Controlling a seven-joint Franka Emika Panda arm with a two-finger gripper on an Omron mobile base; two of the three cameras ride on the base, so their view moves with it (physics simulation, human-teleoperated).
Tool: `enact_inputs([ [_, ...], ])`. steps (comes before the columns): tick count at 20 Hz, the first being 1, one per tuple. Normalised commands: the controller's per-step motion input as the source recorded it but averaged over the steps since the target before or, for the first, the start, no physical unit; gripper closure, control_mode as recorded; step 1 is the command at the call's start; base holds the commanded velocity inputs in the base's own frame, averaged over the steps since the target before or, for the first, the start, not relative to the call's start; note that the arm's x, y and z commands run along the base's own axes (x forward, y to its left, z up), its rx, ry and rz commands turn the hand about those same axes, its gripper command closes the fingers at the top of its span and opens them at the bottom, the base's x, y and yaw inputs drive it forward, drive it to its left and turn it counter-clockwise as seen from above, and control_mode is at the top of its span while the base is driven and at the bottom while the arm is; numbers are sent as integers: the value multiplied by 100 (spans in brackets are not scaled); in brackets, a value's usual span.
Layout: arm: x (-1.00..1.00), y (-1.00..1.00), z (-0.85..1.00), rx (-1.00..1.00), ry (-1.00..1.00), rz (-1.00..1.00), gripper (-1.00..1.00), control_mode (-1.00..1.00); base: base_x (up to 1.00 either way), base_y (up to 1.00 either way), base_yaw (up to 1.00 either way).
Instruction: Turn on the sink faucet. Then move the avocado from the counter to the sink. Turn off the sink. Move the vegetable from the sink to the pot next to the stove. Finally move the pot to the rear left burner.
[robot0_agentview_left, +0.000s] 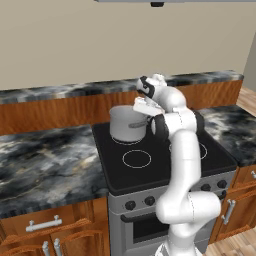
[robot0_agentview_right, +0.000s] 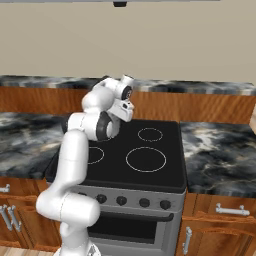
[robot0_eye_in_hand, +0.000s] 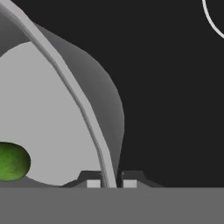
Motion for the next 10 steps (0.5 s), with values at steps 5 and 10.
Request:
enact_inputs([
  [5,0,0,-16,0,5,0,100,-100,0,0,0],
  [10,-1,6,-22,0,0,0,-100,-100,0,0,0],
])
